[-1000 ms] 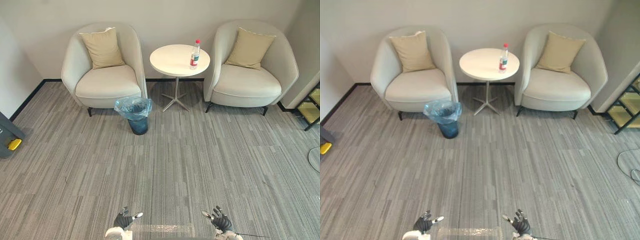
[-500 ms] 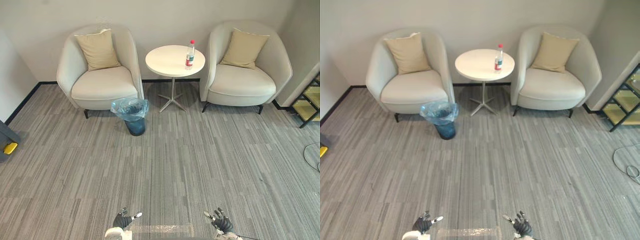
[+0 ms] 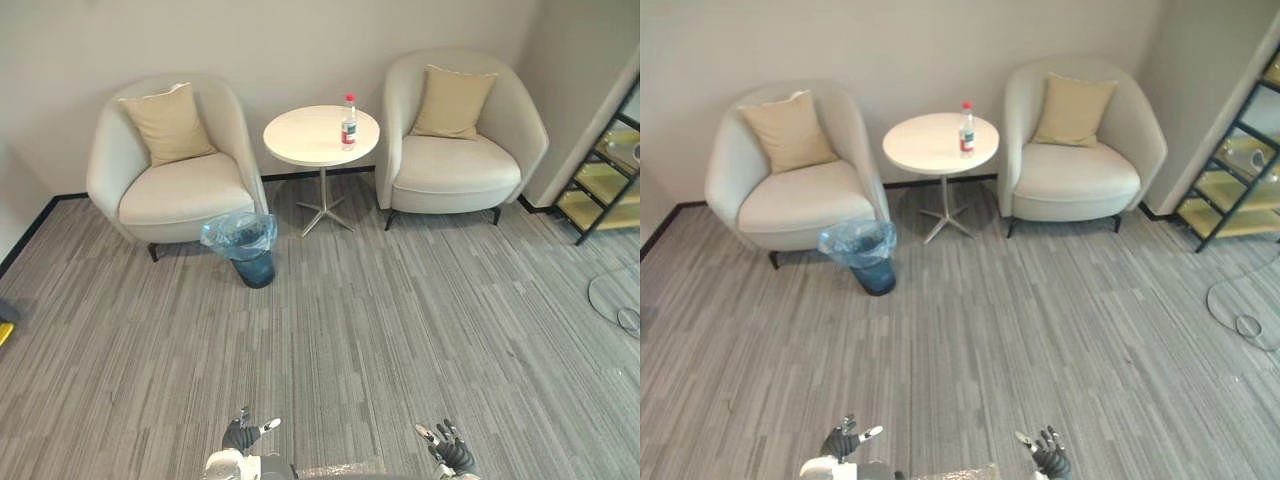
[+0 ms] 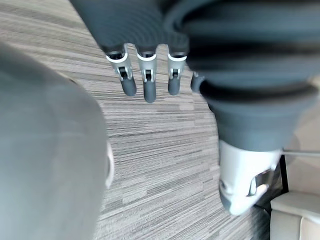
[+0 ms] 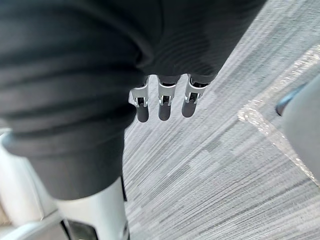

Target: Gather rubbish on tea table into small bin, then transfer packed bag to large trash can.

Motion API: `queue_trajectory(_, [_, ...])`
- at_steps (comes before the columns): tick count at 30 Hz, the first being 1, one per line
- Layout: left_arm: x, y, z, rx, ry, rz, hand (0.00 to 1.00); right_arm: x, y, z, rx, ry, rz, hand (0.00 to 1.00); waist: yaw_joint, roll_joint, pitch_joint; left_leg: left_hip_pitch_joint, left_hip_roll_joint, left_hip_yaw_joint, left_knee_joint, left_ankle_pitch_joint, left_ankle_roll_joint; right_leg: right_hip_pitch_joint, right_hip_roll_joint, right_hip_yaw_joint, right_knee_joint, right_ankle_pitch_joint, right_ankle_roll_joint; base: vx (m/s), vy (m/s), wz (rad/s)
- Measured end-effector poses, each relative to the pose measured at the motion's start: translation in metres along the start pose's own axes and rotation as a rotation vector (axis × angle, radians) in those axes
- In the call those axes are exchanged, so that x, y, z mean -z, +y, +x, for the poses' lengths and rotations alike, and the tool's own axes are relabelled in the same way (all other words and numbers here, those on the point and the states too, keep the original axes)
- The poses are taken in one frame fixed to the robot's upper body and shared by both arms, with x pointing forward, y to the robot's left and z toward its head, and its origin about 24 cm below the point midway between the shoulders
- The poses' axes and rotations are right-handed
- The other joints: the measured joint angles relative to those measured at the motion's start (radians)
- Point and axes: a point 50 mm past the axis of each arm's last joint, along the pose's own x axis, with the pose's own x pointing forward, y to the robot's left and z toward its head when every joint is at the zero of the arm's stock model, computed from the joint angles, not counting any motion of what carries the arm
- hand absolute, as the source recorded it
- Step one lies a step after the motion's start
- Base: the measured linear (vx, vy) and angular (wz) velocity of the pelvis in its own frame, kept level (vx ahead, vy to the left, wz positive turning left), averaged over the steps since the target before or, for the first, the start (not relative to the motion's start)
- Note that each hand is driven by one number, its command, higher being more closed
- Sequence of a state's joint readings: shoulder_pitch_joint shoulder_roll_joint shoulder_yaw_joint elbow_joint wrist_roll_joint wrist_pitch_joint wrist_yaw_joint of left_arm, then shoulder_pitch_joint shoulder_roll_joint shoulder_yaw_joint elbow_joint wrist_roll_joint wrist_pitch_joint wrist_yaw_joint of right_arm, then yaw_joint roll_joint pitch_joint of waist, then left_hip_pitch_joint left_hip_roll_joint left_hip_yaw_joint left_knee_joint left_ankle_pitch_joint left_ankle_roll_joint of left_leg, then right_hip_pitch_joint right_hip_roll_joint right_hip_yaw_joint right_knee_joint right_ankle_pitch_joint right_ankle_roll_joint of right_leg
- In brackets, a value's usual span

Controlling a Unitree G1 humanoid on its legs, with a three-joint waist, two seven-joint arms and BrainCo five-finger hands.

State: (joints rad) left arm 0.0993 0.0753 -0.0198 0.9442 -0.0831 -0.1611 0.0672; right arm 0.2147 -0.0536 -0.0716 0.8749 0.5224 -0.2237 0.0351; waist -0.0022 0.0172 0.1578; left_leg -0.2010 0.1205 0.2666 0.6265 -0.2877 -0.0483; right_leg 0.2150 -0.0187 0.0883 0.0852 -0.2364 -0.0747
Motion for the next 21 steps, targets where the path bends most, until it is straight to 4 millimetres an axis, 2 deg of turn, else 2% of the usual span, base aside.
queue_trajectory(2, [-0.002,-0.002,0.001,-0.003,-0.005,0.008,0.0,-0.001,0.0,0.002,0.0,0.003,-0.009,0.0,0.003,0.003,0.0,-0.023,-0.071,-0.095,-0.206,0.068,-0.021,-0.001,-0.037,0.04,0.01,-0.038,0.034,0.35,0.223,-0.61])
queue_trajectory(3, [-0.001,-0.005,0.001,0.003,-0.003,0.006,0.0,-0.005,-0.002,0.004,-0.001,-0.001,-0.025,0.0,0.006,0.02,0.003,-0.021,-0.073,-0.136,-0.286,0.125,-0.025,-0.002,-0.03,0.066,0.024,-0.062,0.05,0.31,0.222,-0.76])
queue_trajectory(4, [0.0,-0.003,0.0,-0.003,0.003,-0.002,0.0,-0.003,-0.003,0.004,0.001,0.014,-0.033,0.0,0.009,0.016,0.004,-0.016,-0.074,-0.132,-0.272,0.177,-0.007,0.0,-0.033,0.09,0.041,-0.08,0.063,0.42,0.291,-0.85])
queue_trajectory(6, [-0.005,0.004,0.002,-0.023,-0.012,-0.004,0.0,0.002,0.011,0.005,-0.039,0.034,-0.038,0.0,0.012,-0.028,-0.012,0.001,-0.091,-0.063,-0.248,0.1,0.013,-0.025,-0.07,0.115,0.112,-0.087,0.079,0.46,0.249,-0.75])
queue_trajectory(8, [-0.008,0.006,0.003,-0.031,-0.02,0.0,0.0,0.0,0.016,0.007,-0.053,0.029,-0.034,0.0,0.019,-0.049,-0.006,0.053,-0.096,-0.01,-0.269,0.083,0.031,-0.081,-0.078,0.127,0.254,-0.085,0.084,0.42,0.197,-0.81])
queue_trajectory(9, [-0.008,0.006,0.004,-0.034,-0.014,0.007,0.0,0.0,0.02,0.008,-0.061,0.03,-0.034,0.0,0.025,-0.058,-0.005,0.125,-0.104,0.035,-0.309,0.072,0.044,-0.152,-0.078,0.136,0.442,-0.07,0.119,0.47,0.216,-0.9])
queue_trajectory(10, [-0.007,0.004,0.005,-0.027,-0.006,0.018,0.0,-0.002,0.019,0.009,-0.062,0.027,-0.041,0.0,0.024,-0.054,0.001,0.184,-0.115,0.048,-0.343,0.066,0.055,-0.204,-0.077,0.129,0.586,-0.073,0.161,0.39,0.165,-0.69])
queue_trajectory(11, [-0.007,0.001,0.005,-0.014,-0.001,0.03,0.0,-0.004,0.018,0.01,-0.064,0.023,-0.05,0.0,0.021,-0.057,0.002,0.231,-0.121,0.048,-0.367,0.061,0.062,-0.23,-0.078,0.102,0.675,-0.089,0.171,0.4,0.148,-0.43])
queue_trajectory(12, [-0.007,-0.006,0.006,0.012,0.002,0.054,0.0,-0.008,0.016,0.012,-0.067,0.022,-0.067,0.0,0.012,-0.042,0.018,0.312,-0.123,0.033,-0.413,0.058,0.067,-0.264,-0.088,0.013,0.756,-0.123,0.149,0.38,0.119,-0.33])
queue_trajectory(13, [-0.006,-0.012,0.006,0.033,0.01,0.065,0.0,-0.012,0.014,0.014,-0.074,0.015,-0.089,0.0,0.004,-0.023,0.021,0.369,-0.11,0.02,-0.458,0.058,0.067,-0.307,-0.093,-0.087,0.778,-0.15,0.117,0.37,0.098,-0.27])
queue_trajectory(14, [-0.006,-0.016,0.006,0.039,0.013,0.057,0.0,-0.014,0.016,0.015,-0.087,0.011,-0.106,0.0,0.0,-0.015,0.02,0.395,-0.097,0.022,-0.48,0.058,0.067,-0.342,-0.091,-0.144,0.769,-0.159,0.103,0.35,0.061,-0.1])
queue_trajectory(15, [-0.008,-0.02,0.008,0.049,0.012,0.053,0.0,-0.017,0.016,0.016,-0.098,0.001,-0.129,0.0,-0.011,-0.009,0.023,0.42,-0.078,0.02,-0.501,0.058,0.067,-0.402,-0.083,-0.208,0.717,-0.163,0.101,0.36,0.014,0.06])
queue_trajectory(16, [-0.012,-0.024,0.009,0.058,0.004,0.049,0.0,-0.019,0.016,0.016,-0.1,-0.004,-0.14,0.0,-0.016,-0.006,0.025,0.433,-0.063,0.014,-0.508,0.058,0.067,-0.444,-0.072,-0.229,0.66,-0.16,0.102,0.45,-0.036,0.18])
queue_trajectory(17, [-0.013,-0.027,0.009,0.066,0.0,0.048,0.0,-0.019,0.015,0.016,-0.1,-0.003,-0.149,0.0,-0.021,-0.004,0.027,0.439,-0.053,0.0,-0.509,0.058,0.067,-0.474,-0.063,-0.234,0.599,-0.144,0.104,0.47,-0.113,0.32])
queue_trajectory(19, [-0.013,-0.032,0.009,0.077,0.001,0.043,0.0,-0.022,0.016,0.017,-0.107,-0.018,-0.149,0.0,-0.035,-0.001,0.032,0.461,-0.038,-0.029,-0.51,0.058,0.067,-0.527,-0.047,-0.218,0.469,-0.057,0.105,0.39,-0.148,0.42])
queue_trajectory(20, [-0.011,-0.033,0.008,0.078,0.006,0.04,0.0,-0.022,0.017,0.017,-0.11,-0.017,-0.15,0.0,-0.045,-0.008,0.035,0.486,-0.041,-0.046,-0.514,0.053,0.06,-0.53,-0.041,-0.179,0.343,0.052,0.109,0.48,-0.237,0.61])
queue_trajectory(21, [-0.009,-0.032,0.007,0.078,0.009,0.036,0.0,-0.019,0.016,0.016,-0.109,-0.009,-0.147,0.0,-0.051,-0.021,0.033,0.519,-0.052,-0.078,-0.516,0.029,0.018,-0.527,-0.052,-0.141,0.283,0.178,0.096,0.6,-0.305,0.66])
